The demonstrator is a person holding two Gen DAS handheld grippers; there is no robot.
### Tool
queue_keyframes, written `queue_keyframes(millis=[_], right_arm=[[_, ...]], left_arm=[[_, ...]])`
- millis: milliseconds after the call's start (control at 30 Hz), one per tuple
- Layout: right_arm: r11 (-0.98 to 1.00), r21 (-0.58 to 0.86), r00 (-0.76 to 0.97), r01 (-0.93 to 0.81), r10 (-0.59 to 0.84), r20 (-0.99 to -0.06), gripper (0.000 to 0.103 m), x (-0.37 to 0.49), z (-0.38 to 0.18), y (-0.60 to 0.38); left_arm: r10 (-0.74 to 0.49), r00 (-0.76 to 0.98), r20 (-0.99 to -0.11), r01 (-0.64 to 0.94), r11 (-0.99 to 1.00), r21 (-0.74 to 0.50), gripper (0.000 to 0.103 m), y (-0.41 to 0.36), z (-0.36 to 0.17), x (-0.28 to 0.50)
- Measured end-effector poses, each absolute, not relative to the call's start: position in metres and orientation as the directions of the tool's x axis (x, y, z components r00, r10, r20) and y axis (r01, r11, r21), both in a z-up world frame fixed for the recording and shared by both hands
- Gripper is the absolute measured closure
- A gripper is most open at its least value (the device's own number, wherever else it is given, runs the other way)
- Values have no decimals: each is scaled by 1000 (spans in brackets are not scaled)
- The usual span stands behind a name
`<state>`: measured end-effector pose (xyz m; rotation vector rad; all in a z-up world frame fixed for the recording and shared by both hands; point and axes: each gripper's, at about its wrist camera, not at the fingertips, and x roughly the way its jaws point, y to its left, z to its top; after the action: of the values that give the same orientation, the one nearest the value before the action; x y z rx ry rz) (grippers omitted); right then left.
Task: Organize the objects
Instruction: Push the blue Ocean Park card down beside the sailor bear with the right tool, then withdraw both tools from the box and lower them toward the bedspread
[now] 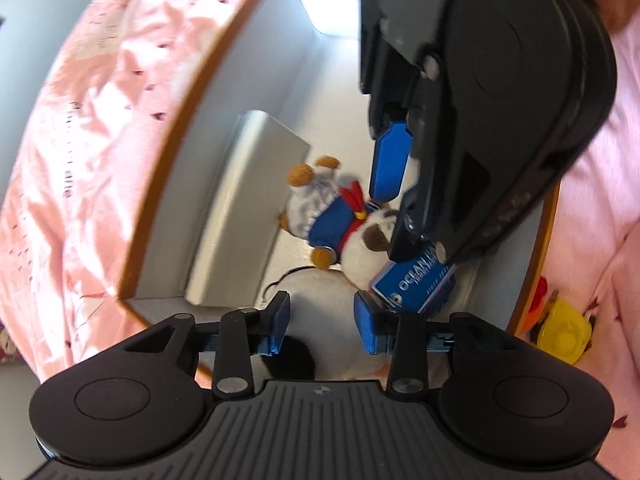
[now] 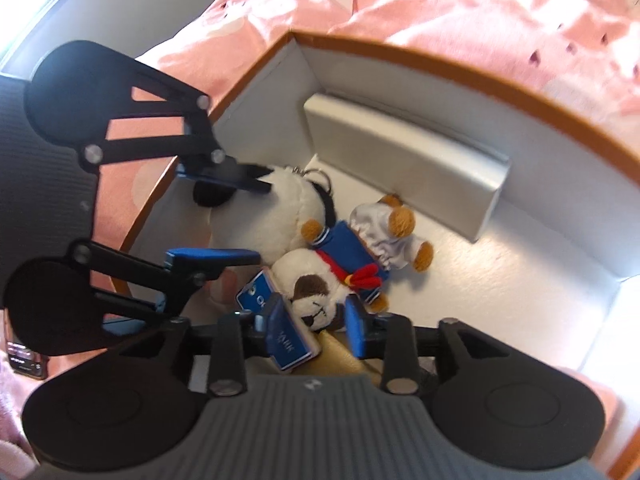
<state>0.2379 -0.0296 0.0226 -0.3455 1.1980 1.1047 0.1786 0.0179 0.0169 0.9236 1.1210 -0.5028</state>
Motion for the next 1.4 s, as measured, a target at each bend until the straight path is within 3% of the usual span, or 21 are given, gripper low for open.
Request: queue_keyframes(millis=[300, 433, 600, 767, 900, 1067, 1233, 1400], right_arm=[[524, 209, 152, -826, 563, -812, 51, 215, 48, -40], [546, 223, 214, -808, 624, -751, 41, 205, 46, -49], [567, 233, 285, -790, 676, -680, 38, 172, 69, -76], [626, 153, 415, -765, 660, -627, 29, 133, 72, -92], [653, 102, 478, -751, 644, -597, 29, 104, 64, -98], [700, 49, 531, -712, 583, -615, 30, 82, 37, -99], [722, 60, 480, -689, 517, -709, 34, 81, -1, -92], [713, 48, 462, -699, 502, -731, 34, 78, -18, -89]], left_arm=[[-2, 504, -864, 638, 675, 370, 58, 5, 101, 132], [-50, 555, -830, 559, 762, 328, 58, 4, 132, 105], [-91, 592, -801, 457, 857, 241, 58, 9, 150, 62], [-76, 612, -787, 325, 932, 163, 58, 25, 111, 84], [-119, 595, -795, 216, 976, 15, 58, 42, 101, 70], [-129, 555, -822, 116, 990, -77, 58, 50, 61, 56], [-47, 484, -874, 90, 996, -4, 56, 43, 10, 49], [-33, 466, -884, 86, 996, 9, 46, 35, -24, 46]])
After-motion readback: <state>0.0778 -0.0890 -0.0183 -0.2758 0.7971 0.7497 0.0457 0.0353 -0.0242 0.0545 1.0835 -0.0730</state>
